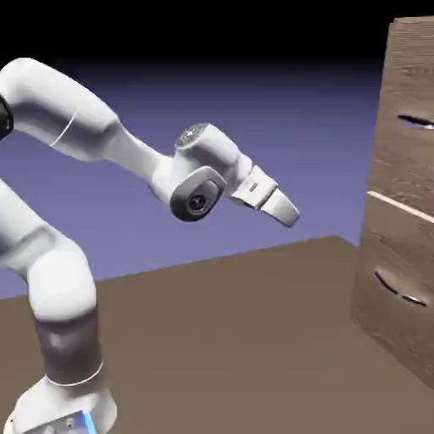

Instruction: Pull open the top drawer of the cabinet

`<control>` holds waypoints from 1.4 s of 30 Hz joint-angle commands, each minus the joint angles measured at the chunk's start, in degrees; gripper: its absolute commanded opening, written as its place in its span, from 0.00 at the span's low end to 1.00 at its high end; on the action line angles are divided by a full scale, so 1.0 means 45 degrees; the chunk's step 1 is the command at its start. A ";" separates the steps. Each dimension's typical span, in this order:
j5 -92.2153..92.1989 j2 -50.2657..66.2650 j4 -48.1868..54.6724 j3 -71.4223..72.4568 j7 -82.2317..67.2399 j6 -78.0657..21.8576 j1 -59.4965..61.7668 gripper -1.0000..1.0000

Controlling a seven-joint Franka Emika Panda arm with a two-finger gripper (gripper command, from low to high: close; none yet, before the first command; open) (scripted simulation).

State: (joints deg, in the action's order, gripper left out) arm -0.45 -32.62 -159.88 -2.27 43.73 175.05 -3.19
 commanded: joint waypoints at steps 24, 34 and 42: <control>-0.1990 0.0155 0.4965 -1.0052 0.5634 0.4597 -1.1075 0.50; -0.2819 0.0219 0.7033 -1.4240 0.7981 0.6512 -1.5690 0.50; -0.3482 0.0271 0.8688 -1.7591 0.9859 0.8044 -1.9381 0.50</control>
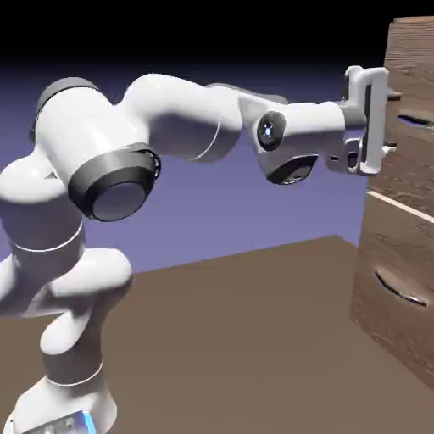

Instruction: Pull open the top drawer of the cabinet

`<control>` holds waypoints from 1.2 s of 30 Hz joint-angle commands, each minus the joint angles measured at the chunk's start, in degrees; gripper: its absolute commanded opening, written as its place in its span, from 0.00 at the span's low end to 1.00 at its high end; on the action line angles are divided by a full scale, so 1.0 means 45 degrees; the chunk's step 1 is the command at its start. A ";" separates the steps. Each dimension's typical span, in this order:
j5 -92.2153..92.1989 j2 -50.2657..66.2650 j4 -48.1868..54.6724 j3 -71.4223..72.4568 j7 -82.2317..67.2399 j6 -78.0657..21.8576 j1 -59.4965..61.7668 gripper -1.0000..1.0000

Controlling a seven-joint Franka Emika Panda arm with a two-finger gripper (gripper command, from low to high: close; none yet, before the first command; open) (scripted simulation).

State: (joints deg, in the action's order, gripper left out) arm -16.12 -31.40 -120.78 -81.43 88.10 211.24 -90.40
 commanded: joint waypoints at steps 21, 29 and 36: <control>-0.0333 -0.0154 0.0103 -0.0169 -0.0072 0.0291 -0.0331 0.00; -0.0752 -0.0702 -0.2325 0.3254 -0.0324 0.0690 0.3360 0.00; -0.1681 -0.1909 -0.4601 0.6383 -0.1014 0.0827 0.6589 0.00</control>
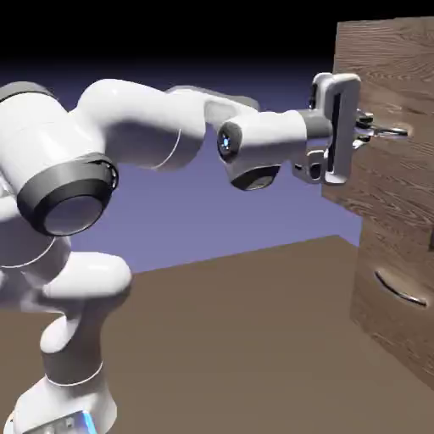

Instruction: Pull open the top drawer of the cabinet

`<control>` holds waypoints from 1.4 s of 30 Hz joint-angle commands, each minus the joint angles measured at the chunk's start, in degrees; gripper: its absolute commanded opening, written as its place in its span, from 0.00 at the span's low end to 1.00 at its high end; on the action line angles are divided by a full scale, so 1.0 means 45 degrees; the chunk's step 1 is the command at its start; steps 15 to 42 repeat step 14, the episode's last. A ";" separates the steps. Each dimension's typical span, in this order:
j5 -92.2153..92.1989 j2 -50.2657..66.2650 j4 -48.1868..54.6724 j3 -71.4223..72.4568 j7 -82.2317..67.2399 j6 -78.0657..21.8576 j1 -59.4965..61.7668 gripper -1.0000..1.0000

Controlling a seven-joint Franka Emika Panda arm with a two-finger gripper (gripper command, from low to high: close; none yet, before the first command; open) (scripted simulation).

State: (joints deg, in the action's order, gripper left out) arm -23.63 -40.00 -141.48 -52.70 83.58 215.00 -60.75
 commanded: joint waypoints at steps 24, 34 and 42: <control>-0.2613 -0.3306 -0.3645 0.4998 -0.1214 -0.1244 0.5311 1.00; -0.2613 -0.3306 -0.3645 0.4998 -0.1214 -0.1244 0.5311 1.00; -0.2613 -0.3306 -0.3645 0.4998 -0.1214 -0.1244 0.5311 1.00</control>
